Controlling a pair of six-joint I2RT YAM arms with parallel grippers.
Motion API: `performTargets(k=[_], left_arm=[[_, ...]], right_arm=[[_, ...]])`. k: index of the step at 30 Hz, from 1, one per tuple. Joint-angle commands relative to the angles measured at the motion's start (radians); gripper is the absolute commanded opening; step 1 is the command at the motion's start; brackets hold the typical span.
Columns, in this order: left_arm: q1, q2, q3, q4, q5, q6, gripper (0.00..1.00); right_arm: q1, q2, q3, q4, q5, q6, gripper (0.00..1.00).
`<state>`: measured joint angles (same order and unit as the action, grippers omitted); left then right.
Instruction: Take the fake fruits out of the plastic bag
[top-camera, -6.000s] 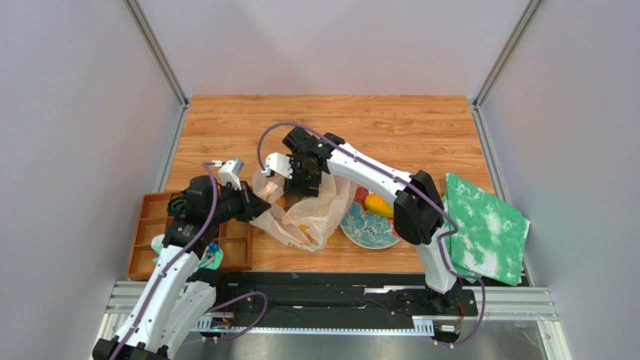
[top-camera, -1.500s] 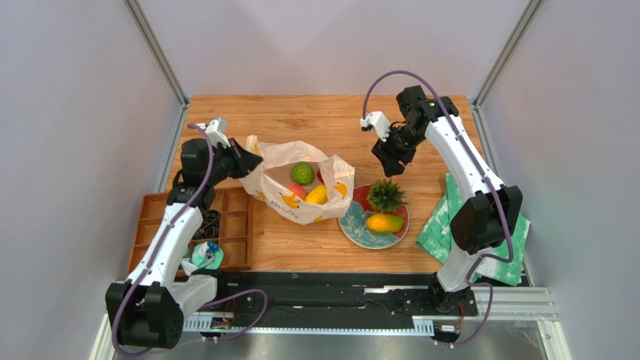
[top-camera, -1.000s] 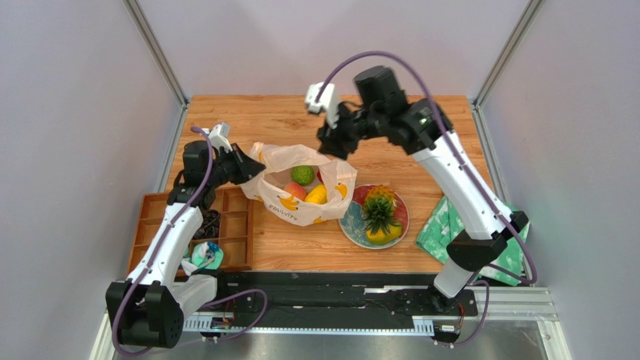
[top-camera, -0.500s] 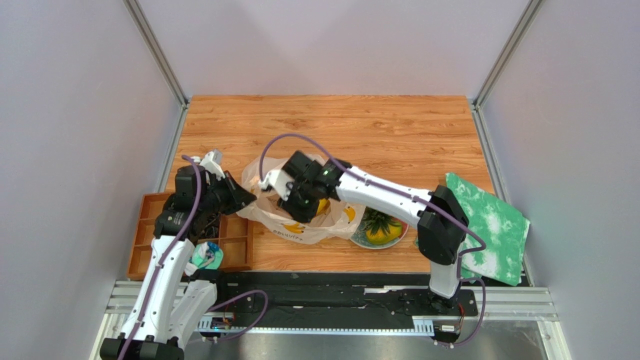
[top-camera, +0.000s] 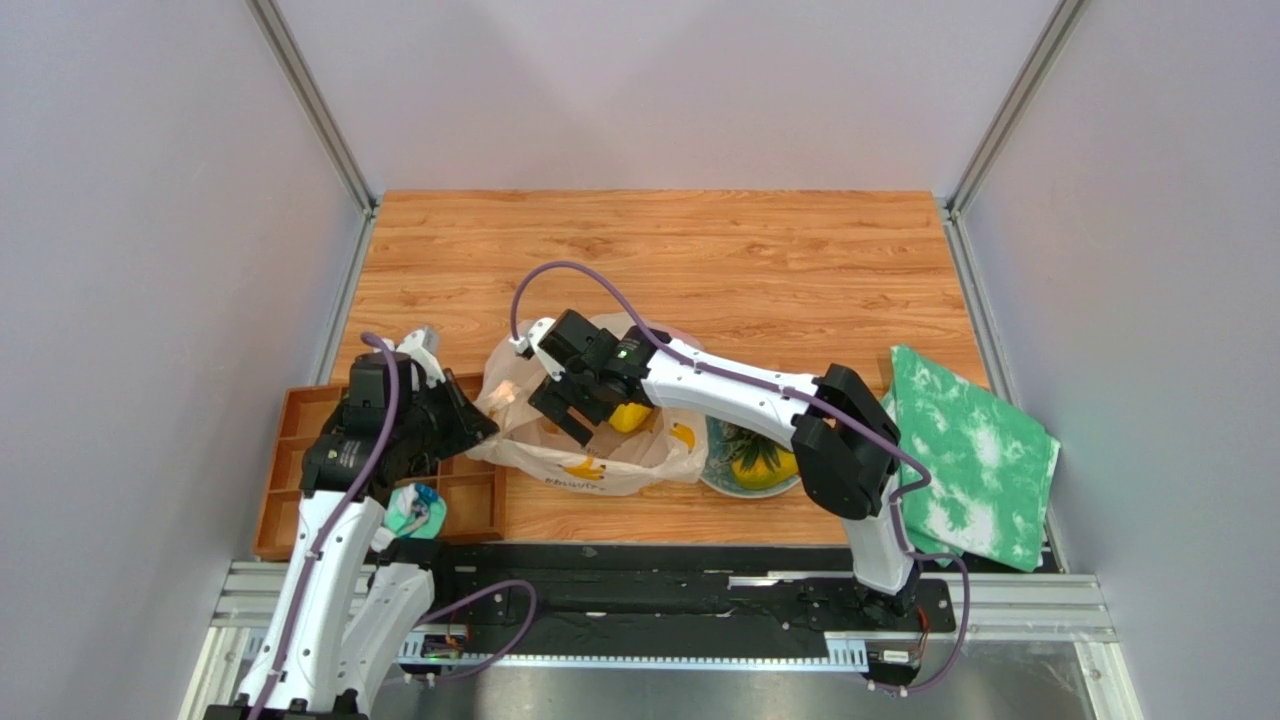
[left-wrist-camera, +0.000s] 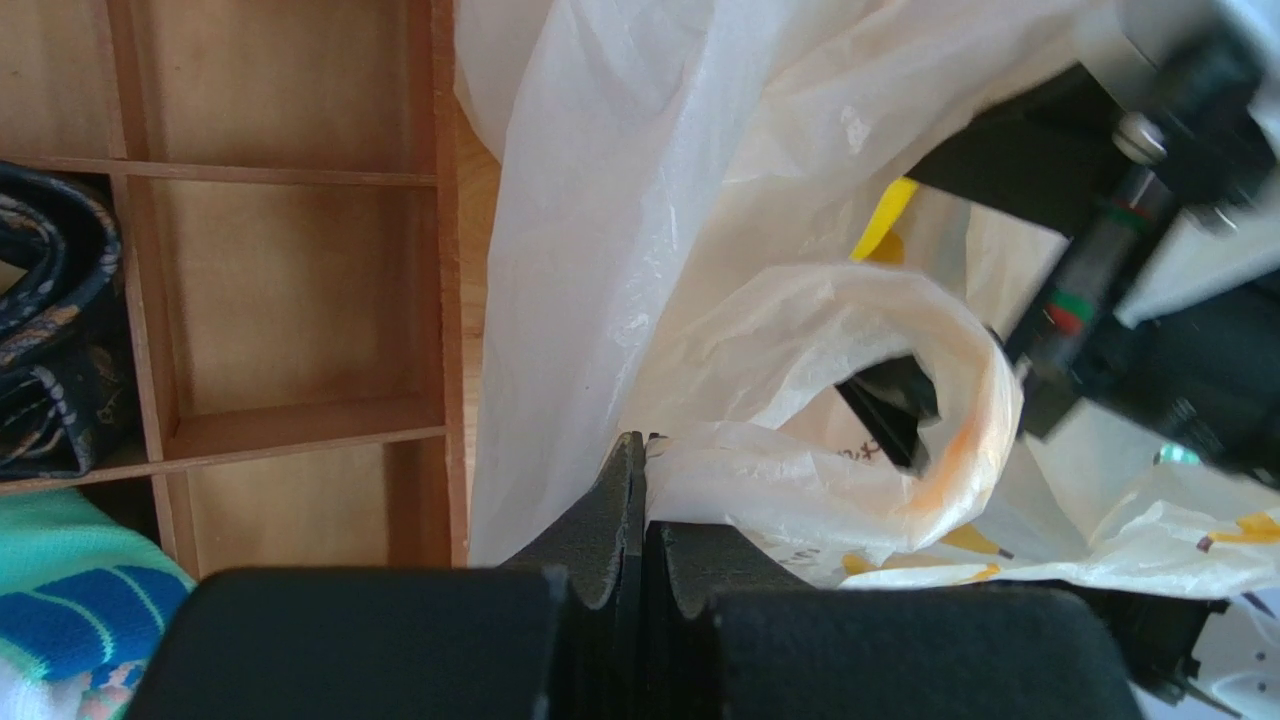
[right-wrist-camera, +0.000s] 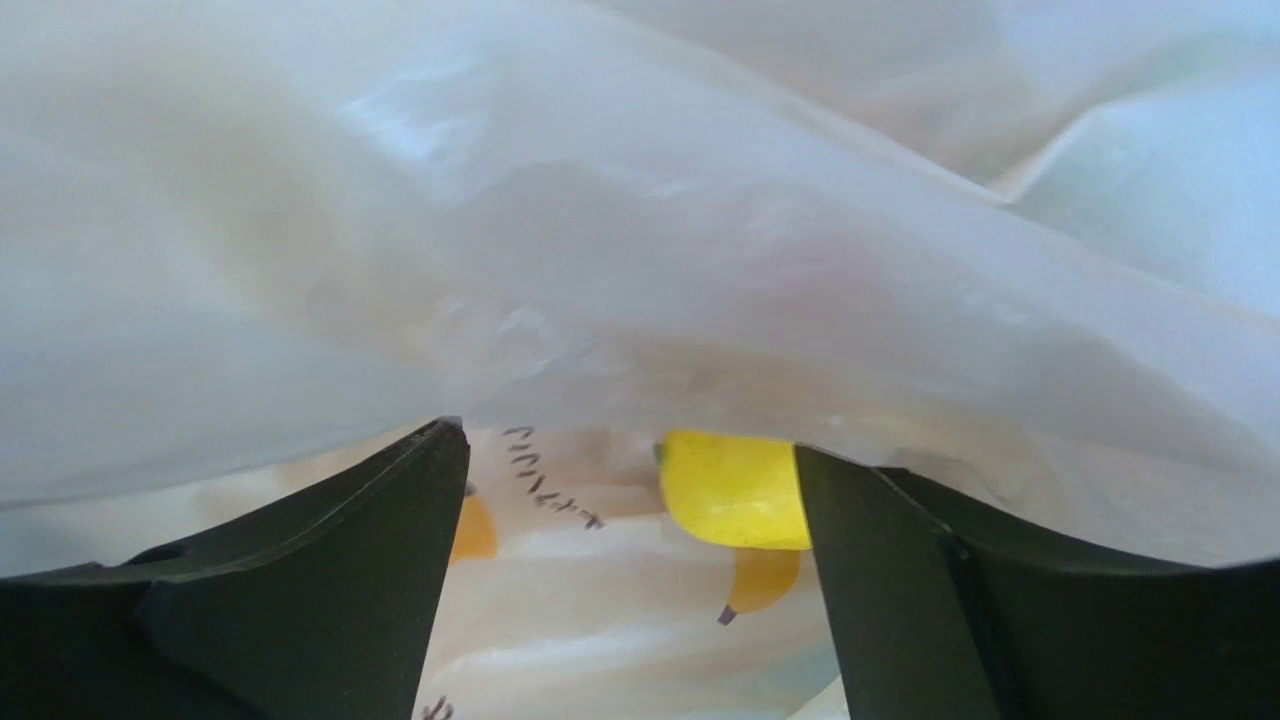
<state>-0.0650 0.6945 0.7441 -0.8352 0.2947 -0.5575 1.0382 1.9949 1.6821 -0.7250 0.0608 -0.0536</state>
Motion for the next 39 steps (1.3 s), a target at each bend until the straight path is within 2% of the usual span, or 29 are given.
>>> performTargets(k=[1, 3, 6, 12, 19, 25, 28, 29, 30, 32, 33, 34, 38, 39], left_arm=[[0.005, -0.021, 0.035, -0.030, 0.070, 0.050, 0.00], [0.005, -0.030, 0.054, -0.092, 0.031, 0.047, 0.00], [0.005, -0.039, 0.070, -0.131, -0.009, 0.036, 0.00], [0.004, -0.047, 0.052, -0.101, 0.046, 0.045, 0.00], [-0.001, -0.053, 0.037, -0.073, 0.096, 0.053, 0.00], [-0.004, -0.047, 0.032, -0.059, 0.115, 0.059, 0.00], [-0.006, -0.044, 0.028, -0.050, 0.119, 0.057, 0.00], [-0.006, -0.043, 0.026, -0.042, 0.124, 0.056, 0.00], [-0.004, -0.043, 0.024, -0.038, 0.124, 0.056, 0.00], [-0.004, -0.038, 0.023, -0.024, 0.124, 0.056, 0.00], [-0.004, -0.035, 0.021, -0.015, 0.127, 0.057, 0.00], [-0.006, -0.033, 0.018, 0.001, 0.133, 0.059, 0.00], [-0.006, -0.024, -0.012, 0.152, 0.207, 0.042, 0.00], [-0.006, -0.015, -0.020, 0.181, 0.211, 0.030, 0.00]], right_arm=[[0.011, 0.031, 0.010, 0.036, 0.145, 0.089, 0.88], [0.005, 0.035, 0.002, 0.035, 0.187, 0.118, 0.90], [-0.007, 0.038, 0.001, 0.021, 0.209, 0.159, 0.89], [-0.036, 0.038, -0.030, -0.022, 0.266, 0.244, 0.82], [-0.082, 0.064, -0.088, -0.066, 0.280, 0.339, 0.82], [-0.101, 0.146, -0.027, -0.085, 0.315, 0.351, 0.83], [-0.106, 0.145, -0.064, -0.091, 0.320, 0.359, 0.78], [-0.106, 0.140, -0.073, -0.090, 0.315, 0.356, 0.73], [-0.106, 0.131, -0.081, -0.082, 0.304, 0.345, 0.55], [-0.106, 0.114, -0.085, -0.057, 0.292, 0.305, 0.34], [-0.106, 0.092, -0.078, -0.045, 0.256, 0.278, 0.10], [-0.106, 0.079, -0.068, -0.030, 0.231, 0.250, 0.00], [-0.106, -0.017, 0.002, -0.048, 0.076, 0.124, 0.00], [-0.106, -0.039, 0.008, -0.057, -0.018, 0.071, 0.00]])
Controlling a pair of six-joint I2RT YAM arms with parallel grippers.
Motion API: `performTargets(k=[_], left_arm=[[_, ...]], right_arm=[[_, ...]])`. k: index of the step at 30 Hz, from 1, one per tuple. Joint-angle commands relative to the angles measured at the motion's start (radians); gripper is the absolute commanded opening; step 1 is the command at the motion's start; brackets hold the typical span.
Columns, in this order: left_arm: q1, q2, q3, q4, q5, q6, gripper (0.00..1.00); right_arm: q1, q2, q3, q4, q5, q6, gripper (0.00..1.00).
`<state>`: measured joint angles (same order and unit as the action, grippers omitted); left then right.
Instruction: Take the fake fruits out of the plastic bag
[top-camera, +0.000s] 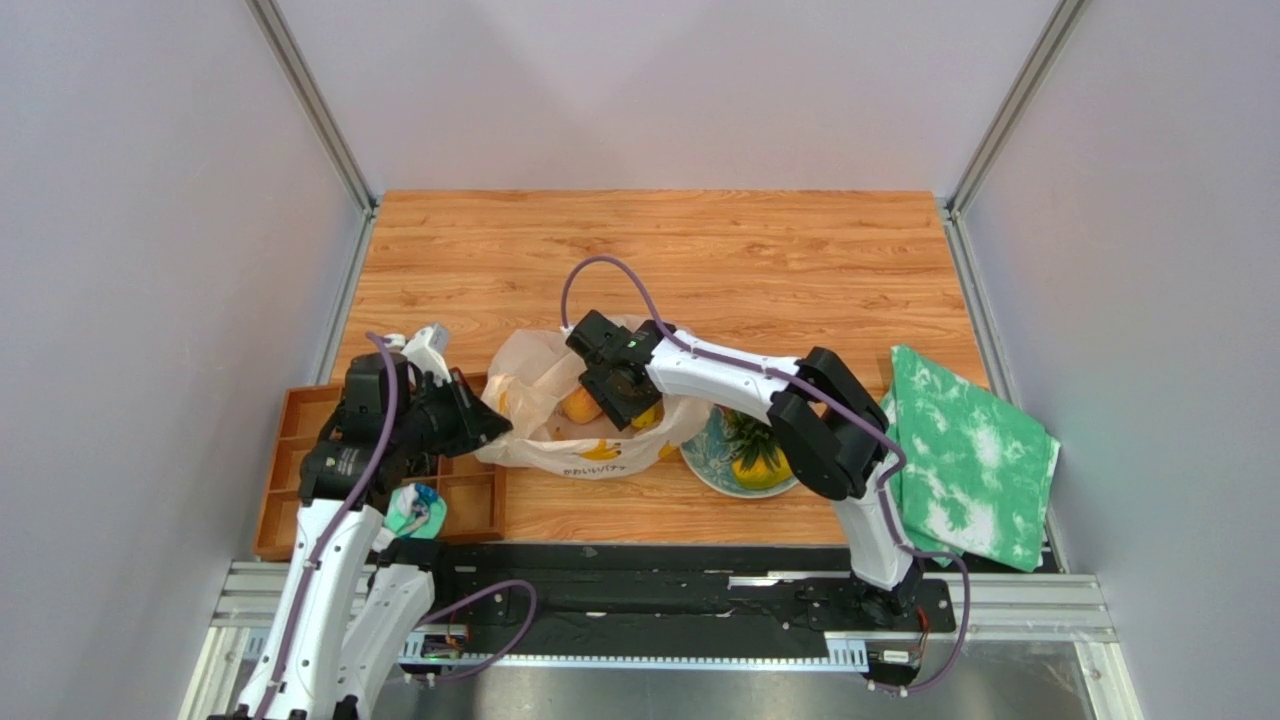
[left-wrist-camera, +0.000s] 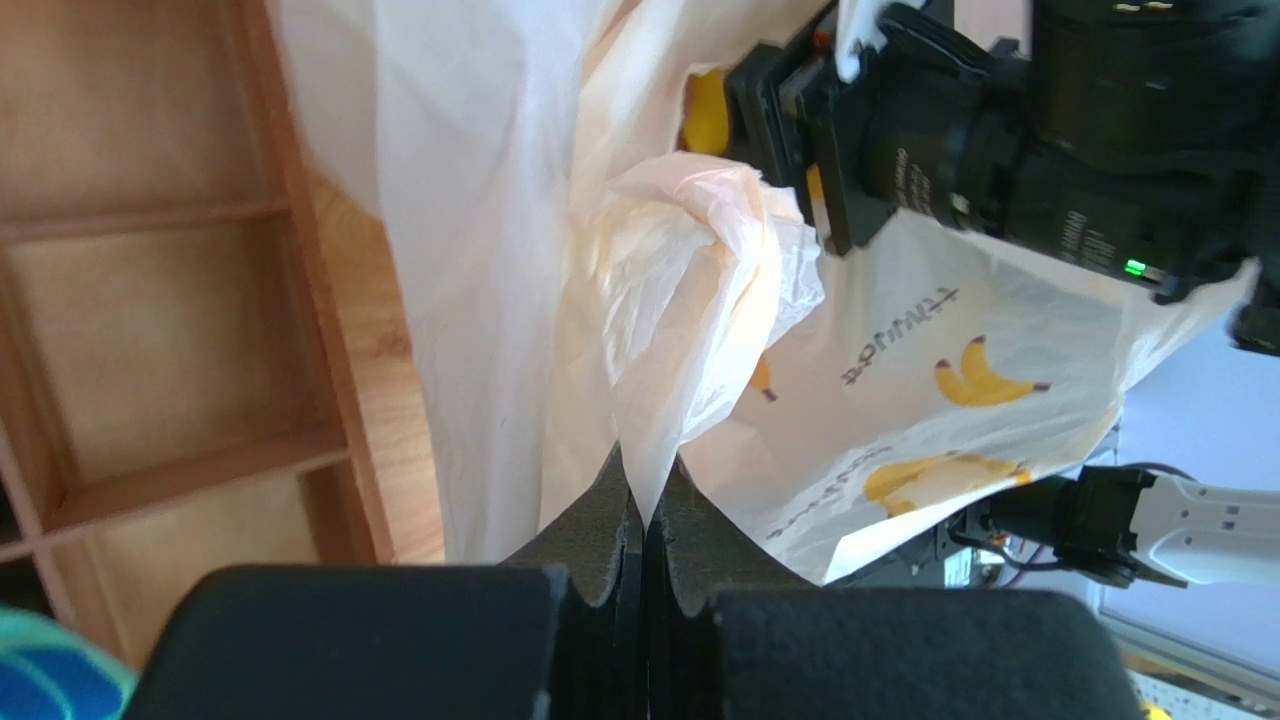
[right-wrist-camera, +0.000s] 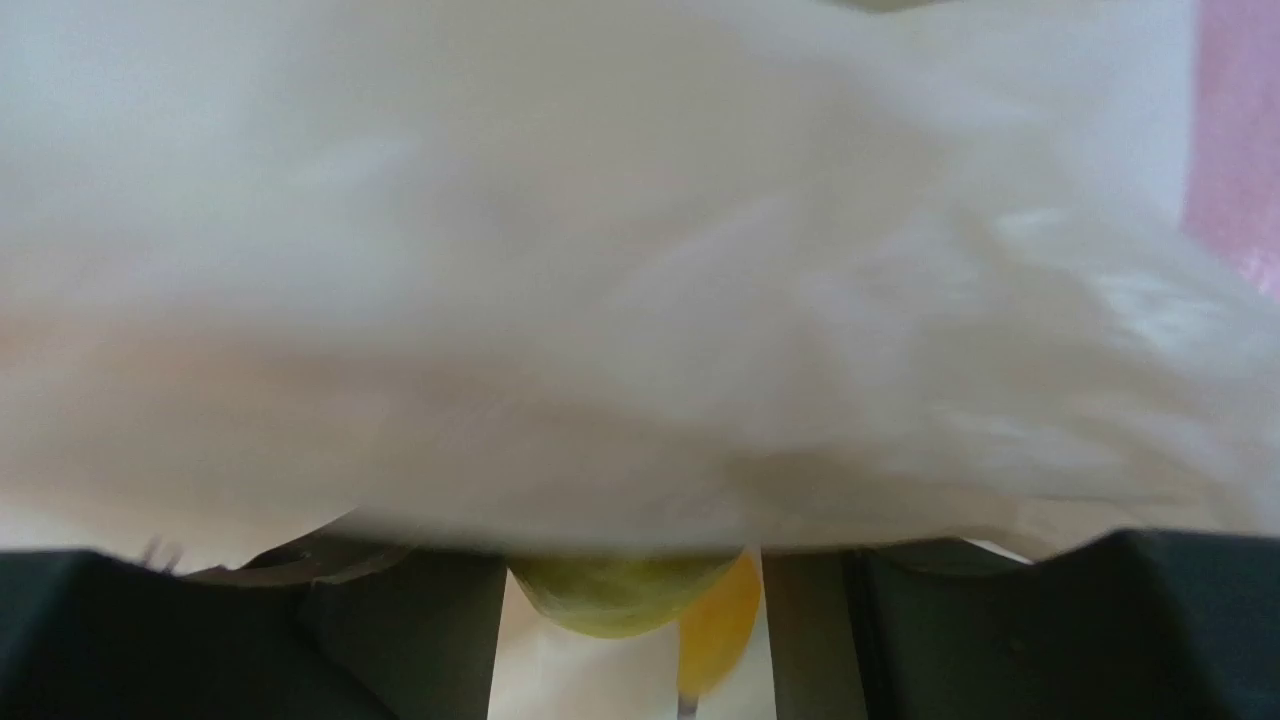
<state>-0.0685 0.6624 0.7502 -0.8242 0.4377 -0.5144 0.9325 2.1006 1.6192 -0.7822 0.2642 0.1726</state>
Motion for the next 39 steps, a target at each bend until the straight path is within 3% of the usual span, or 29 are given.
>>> performTargets(k=[1, 12, 18, 20, 22, 28, 35, 39], left_arm=[[-0.002, 0.022, -0.034, 0.197, 0.072, -0.015, 0.00], [-0.004, 0.164, 0.009, 0.447, 0.015, -0.027, 0.00], [-0.004, 0.287, 0.098, 0.508, -0.017, -0.029, 0.00], [-0.004, 0.342, 0.127, 0.519, -0.034, -0.039, 0.00], [-0.004, 0.374, 0.179, 0.525, -0.034, -0.041, 0.00], [-0.002, 0.410, 0.255, 0.490, -0.045, -0.029, 0.00], [-0.001, 0.367, 0.232, 0.482, -0.043, -0.035, 0.00], [0.004, 0.359, 0.225, 0.482, -0.047, -0.036, 0.00]], right_arm=[[0.000, -0.165, 0.082, -0.035, -0.250, -0.168, 0.00], [-0.001, -0.546, -0.033, -0.141, -0.626, -0.479, 0.00], [0.006, -0.689, -0.128, -0.406, -0.752, -0.833, 0.00], [0.037, -0.737, -0.186, -0.526, -0.754, -0.991, 0.00], [0.063, -0.772, -0.244, -0.563, -0.729, -1.044, 0.00], [0.075, -0.686, -0.349, -0.399, -0.559, -0.862, 0.00], [-0.047, -0.544, -0.369, -0.151, -0.234, -0.576, 0.00], [-0.106, -0.456, -0.337, -0.147, -0.207, -0.507, 0.00]])
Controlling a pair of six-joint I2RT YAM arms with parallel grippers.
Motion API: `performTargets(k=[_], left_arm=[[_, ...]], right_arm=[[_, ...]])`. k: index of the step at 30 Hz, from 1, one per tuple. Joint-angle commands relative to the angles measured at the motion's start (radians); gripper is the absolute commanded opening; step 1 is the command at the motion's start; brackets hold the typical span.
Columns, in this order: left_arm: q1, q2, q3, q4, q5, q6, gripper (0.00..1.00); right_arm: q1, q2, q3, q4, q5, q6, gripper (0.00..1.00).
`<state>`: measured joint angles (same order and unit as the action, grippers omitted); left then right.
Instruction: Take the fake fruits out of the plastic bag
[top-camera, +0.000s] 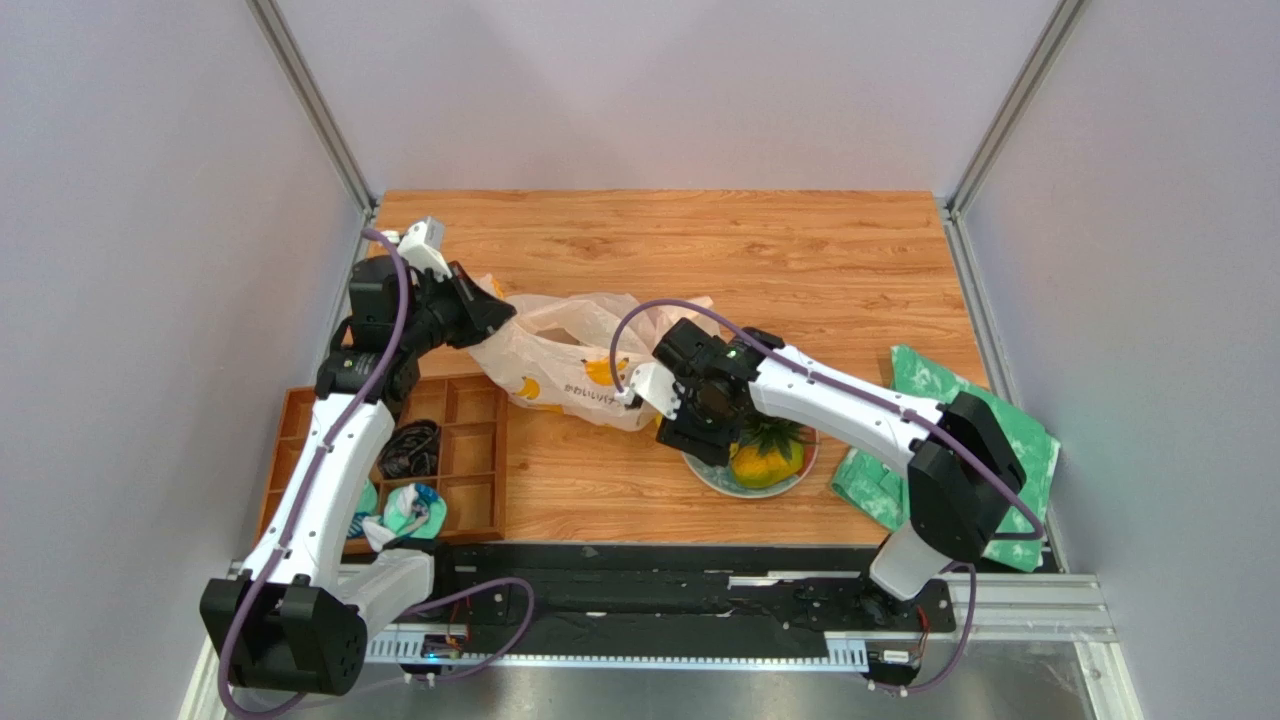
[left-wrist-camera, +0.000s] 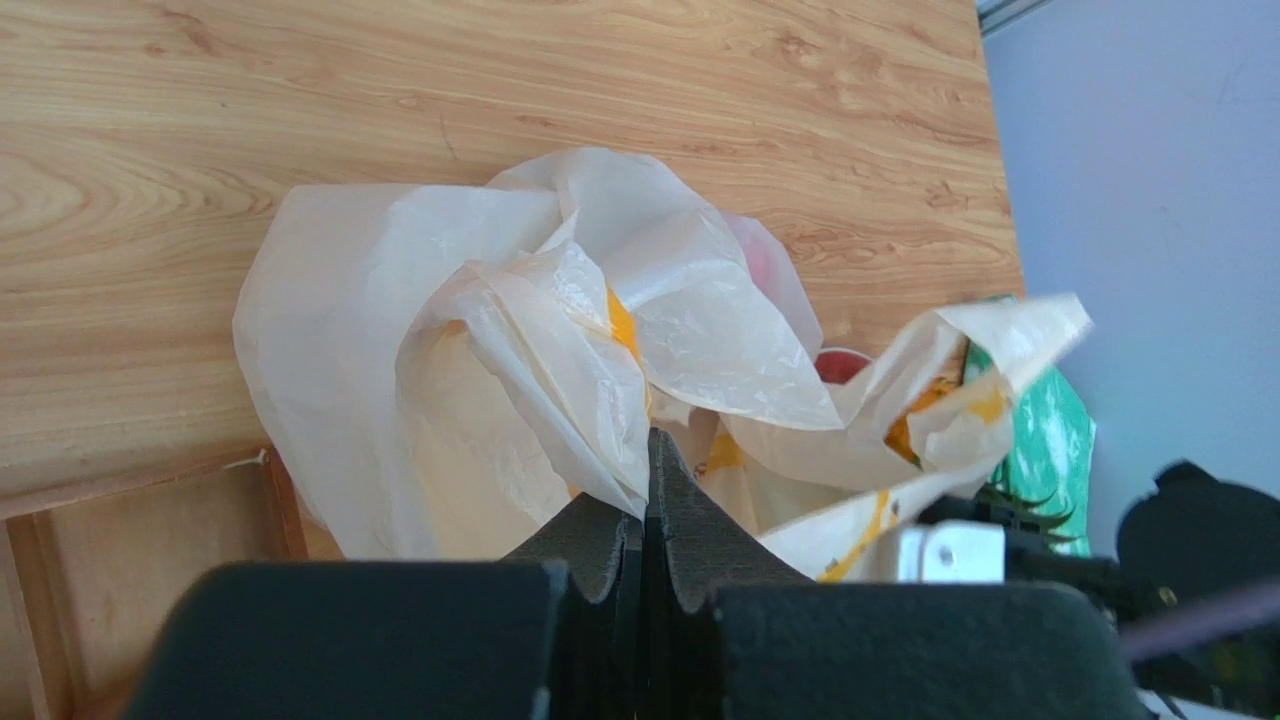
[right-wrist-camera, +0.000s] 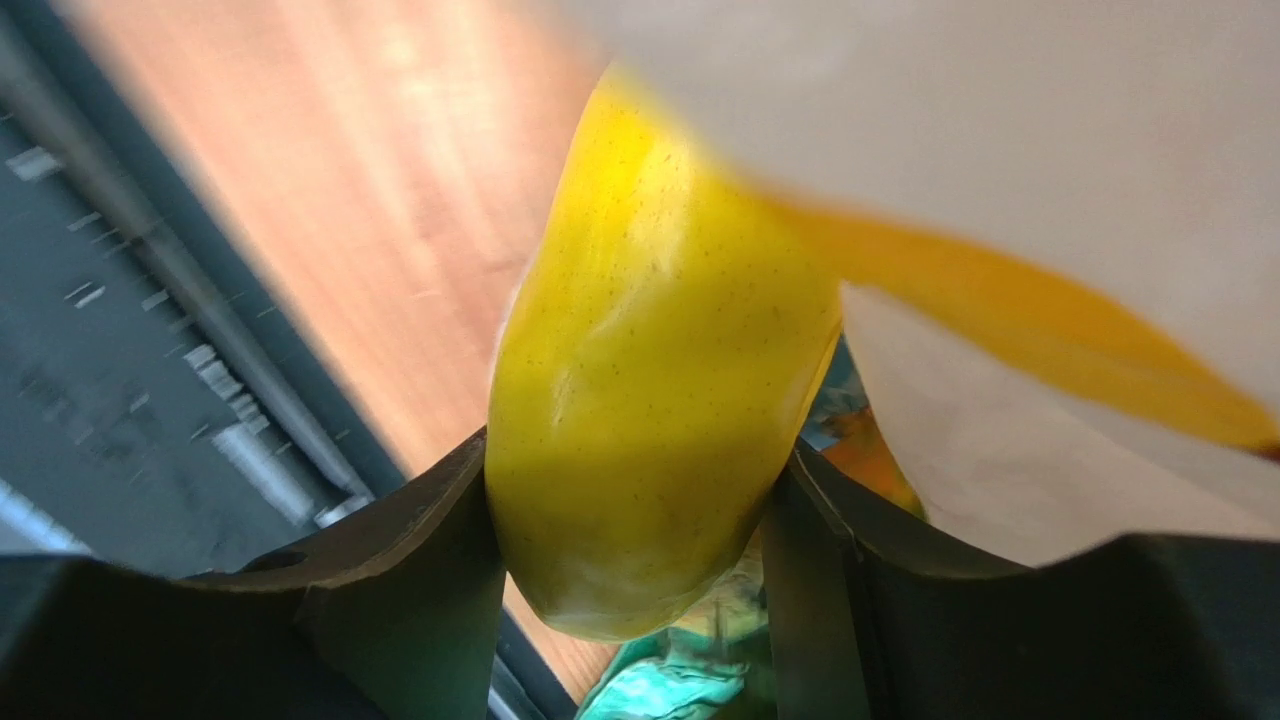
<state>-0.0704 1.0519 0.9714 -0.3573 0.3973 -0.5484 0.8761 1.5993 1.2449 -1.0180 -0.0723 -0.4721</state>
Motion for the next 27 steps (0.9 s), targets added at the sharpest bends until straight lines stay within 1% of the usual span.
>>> performTargets(k=[1, 4, 5, 6, 7, 8, 11, 13, 14, 17, 18, 19, 20, 21, 22, 23, 24, 25, 26, 27], left_arm=[[0.006, -0.030, 0.003, 0.014, -0.003, -0.004, 0.00], [0.011, -0.033, 0.007, 0.009, 0.000, -0.002, 0.00], [0.012, -0.033, 0.007, 0.009, 0.000, -0.001, 0.00], [0.014, -0.033, 0.007, 0.008, -0.002, 0.001, 0.00], [0.015, -0.036, 0.004, 0.008, -0.002, 0.002, 0.00], [0.015, -0.038, 0.004, 0.008, -0.002, 0.002, 0.00], [0.018, -0.044, -0.003, 0.009, -0.003, 0.005, 0.00], [0.020, -0.046, -0.005, 0.011, -0.002, 0.004, 0.00], [0.020, -0.046, -0.005, 0.009, 0.000, 0.004, 0.00], [0.021, -0.052, -0.007, 0.001, 0.005, 0.007, 0.00], [0.021, -0.053, -0.007, -0.011, 0.006, 0.008, 0.00], [0.023, -0.059, -0.010, -0.018, 0.006, 0.011, 0.00], [0.023, -0.064, -0.013, -0.035, 0.005, 0.013, 0.00], [0.023, -0.079, -0.019, -0.042, 0.002, 0.013, 0.00], [0.023, -0.087, -0.039, -0.045, 0.003, 0.010, 0.00], [0.023, -0.096, -0.049, -0.058, 0.009, 0.008, 0.00], [0.023, -0.114, -0.062, -0.066, 0.014, 0.005, 0.00], [0.023, -0.124, -0.086, -0.072, 0.021, 0.004, 0.00], [0.023, -0.134, -0.098, -0.092, 0.037, 0.001, 0.00], [0.023, -0.159, -0.109, -0.104, 0.044, 0.005, 0.00]], right_arm=[[-0.057, 0.054, 0.037, 0.094, 0.126, 0.150, 0.00], [-0.061, 0.086, 0.037, 0.082, 0.086, 0.168, 0.00], [-0.058, 0.091, 0.033, 0.082, 0.088, 0.188, 0.07], [-0.058, 0.096, 0.031, 0.084, 0.088, 0.194, 0.16], [-0.060, 0.106, 0.036, 0.081, 0.051, 0.193, 0.29], [-0.058, 0.111, 0.040, 0.076, 0.034, 0.191, 0.50], [-0.058, 0.122, 0.083, 0.061, 0.012, 0.190, 0.75], [-0.058, 0.123, 0.114, 0.033, 0.003, 0.187, 0.85], [-0.058, 0.122, 0.151, 0.018, -0.012, 0.179, 1.00], [-0.058, 0.110, 0.209, -0.056, -0.027, 0.158, 1.00], [-0.058, 0.105, 0.273, -0.129, -0.046, 0.127, 1.00], [-0.058, 0.103, 0.313, -0.177, -0.096, 0.112, 1.00], [-0.058, 0.096, 0.380, -0.309, -0.133, 0.084, 0.96], [-0.074, 0.074, 0.480, -0.356, -0.199, -0.003, 0.92], [-0.089, 0.050, 0.519, -0.402, -0.395, -0.075, 0.91], [-0.095, -0.023, 0.540, -0.421, -0.447, -0.115, 0.91], [-0.097, -0.057, 0.541, -0.381, -0.466, -0.103, 0.91], [-0.097, -0.091, 0.538, -0.331, -0.474, -0.083, 0.94], [-0.095, -0.110, 0.533, -0.227, -0.466, -0.060, 0.95], [-0.092, -0.119, 0.528, -0.174, -0.459, -0.021, 0.94]])
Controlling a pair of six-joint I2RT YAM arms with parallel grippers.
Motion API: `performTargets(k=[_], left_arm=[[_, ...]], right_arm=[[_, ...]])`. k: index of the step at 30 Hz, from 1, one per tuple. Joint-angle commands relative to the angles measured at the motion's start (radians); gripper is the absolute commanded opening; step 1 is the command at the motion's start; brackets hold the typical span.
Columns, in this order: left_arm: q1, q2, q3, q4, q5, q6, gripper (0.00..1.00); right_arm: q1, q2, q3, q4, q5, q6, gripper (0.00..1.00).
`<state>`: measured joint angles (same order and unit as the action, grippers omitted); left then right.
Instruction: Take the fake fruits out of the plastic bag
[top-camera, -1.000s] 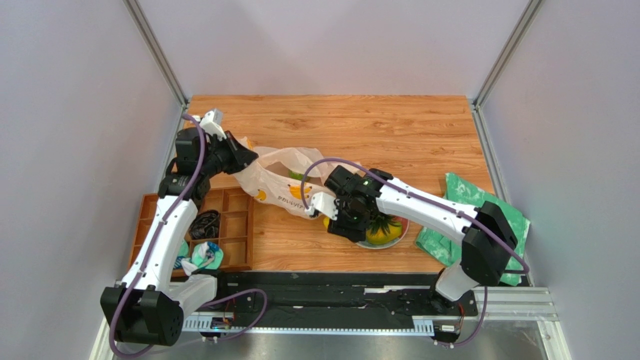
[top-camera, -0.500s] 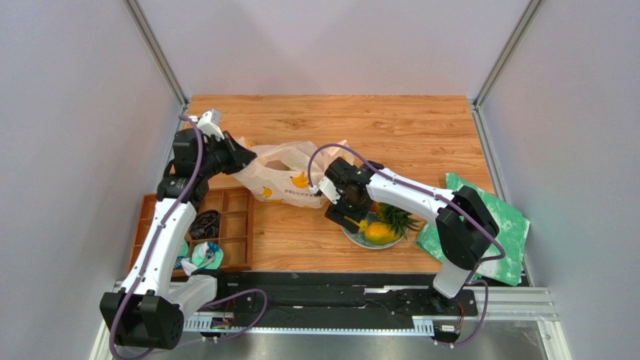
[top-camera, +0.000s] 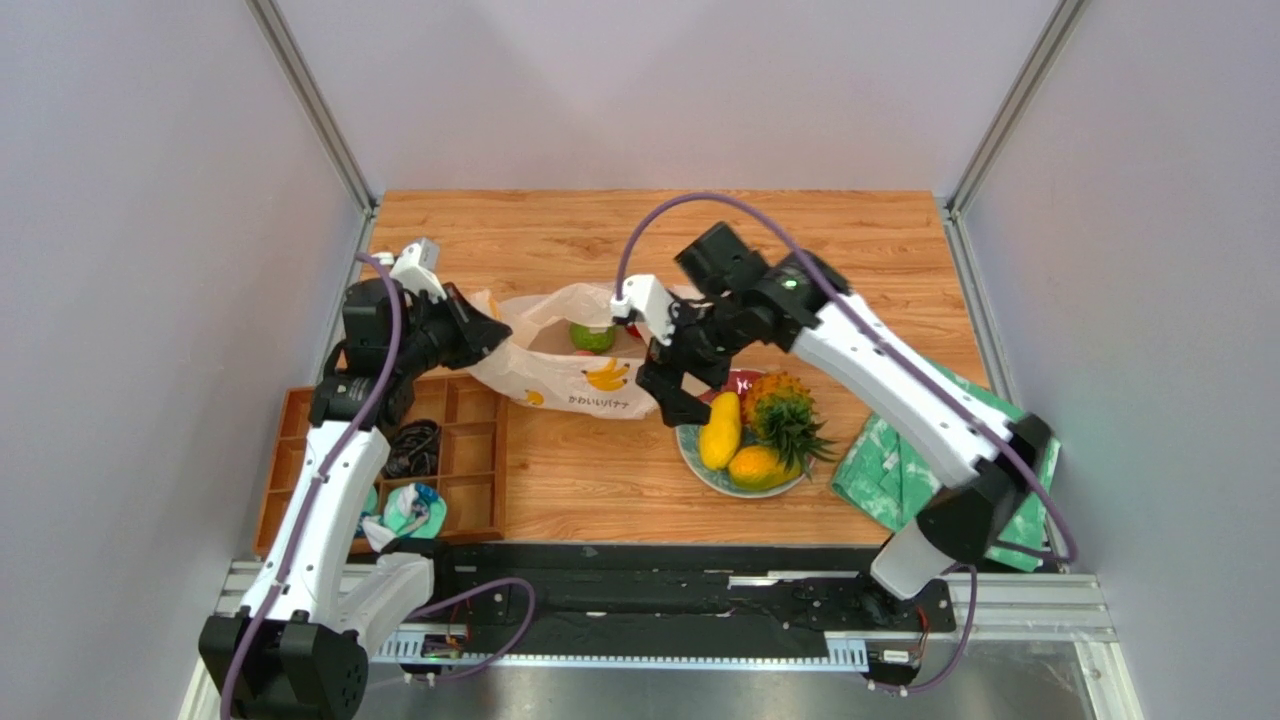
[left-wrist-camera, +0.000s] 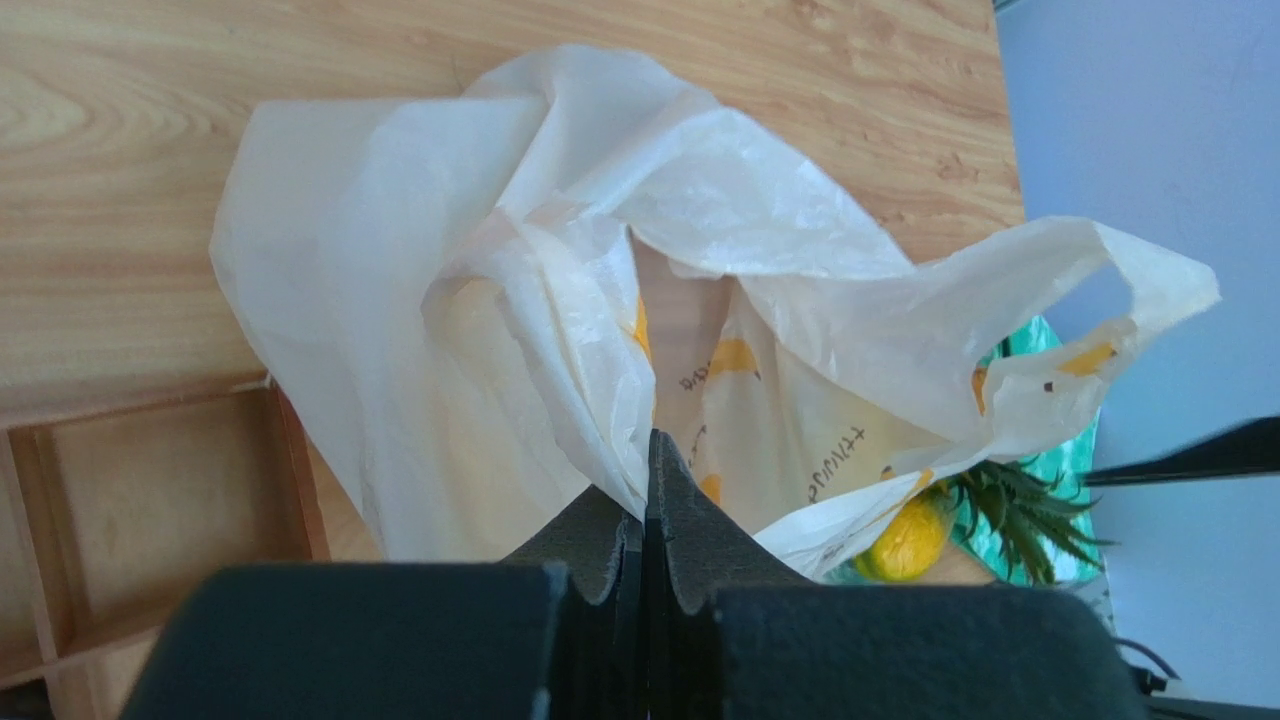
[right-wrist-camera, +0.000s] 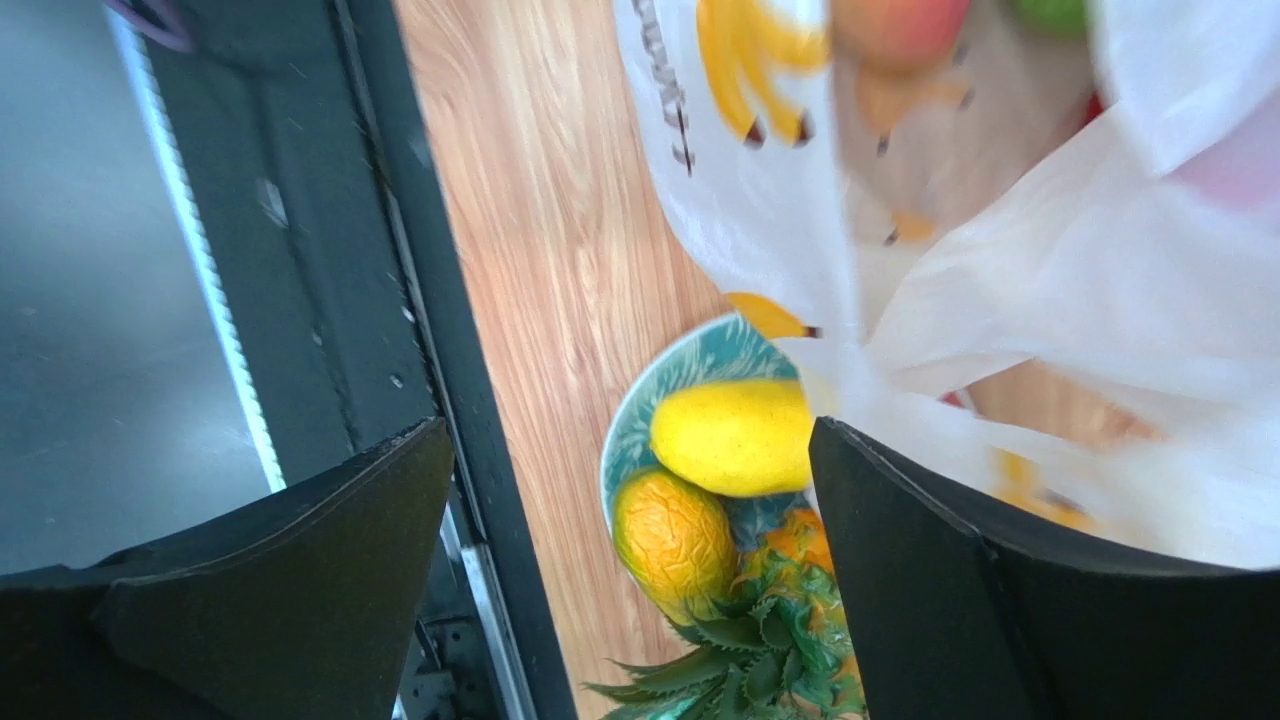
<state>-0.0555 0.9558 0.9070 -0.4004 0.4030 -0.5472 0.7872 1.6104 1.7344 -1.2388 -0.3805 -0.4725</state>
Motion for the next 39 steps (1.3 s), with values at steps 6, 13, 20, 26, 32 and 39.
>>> performTargets(k=[6, 13, 20, 26, 32, 39], left_arm=[[0.008, -0.176, -0.121, -0.176, 0.065, 0.003, 0.00], [0.008, -0.264, -0.163, -0.227, 0.060, 0.033, 0.00], [0.009, -0.330, -0.154, -0.259, 0.005, 0.064, 0.00], [0.013, -0.399, -0.122, -0.524, -0.172, -0.002, 0.00], [0.005, -0.356, -0.072, -0.601, -0.188, 0.015, 0.00], [0.005, -0.362, -0.025, -0.658, -0.208, 0.036, 0.00]], right_arm=[[0.062, 0.093, 0.122, 0.297, 0.034, 0.262, 0.59], [0.153, 0.343, 0.134, 0.395, 0.199, 0.316, 0.17], [0.320, 0.316, 0.007, 0.400, 0.213, 0.370, 0.18], [0.322, 0.377, 0.065, 0.464, 0.549, 0.466, 0.35], [0.294, 0.520, 0.178, 0.467, 0.566, 0.560, 0.72], [0.290, 0.582, 0.237, 0.475, 0.663, 0.575, 0.80]])
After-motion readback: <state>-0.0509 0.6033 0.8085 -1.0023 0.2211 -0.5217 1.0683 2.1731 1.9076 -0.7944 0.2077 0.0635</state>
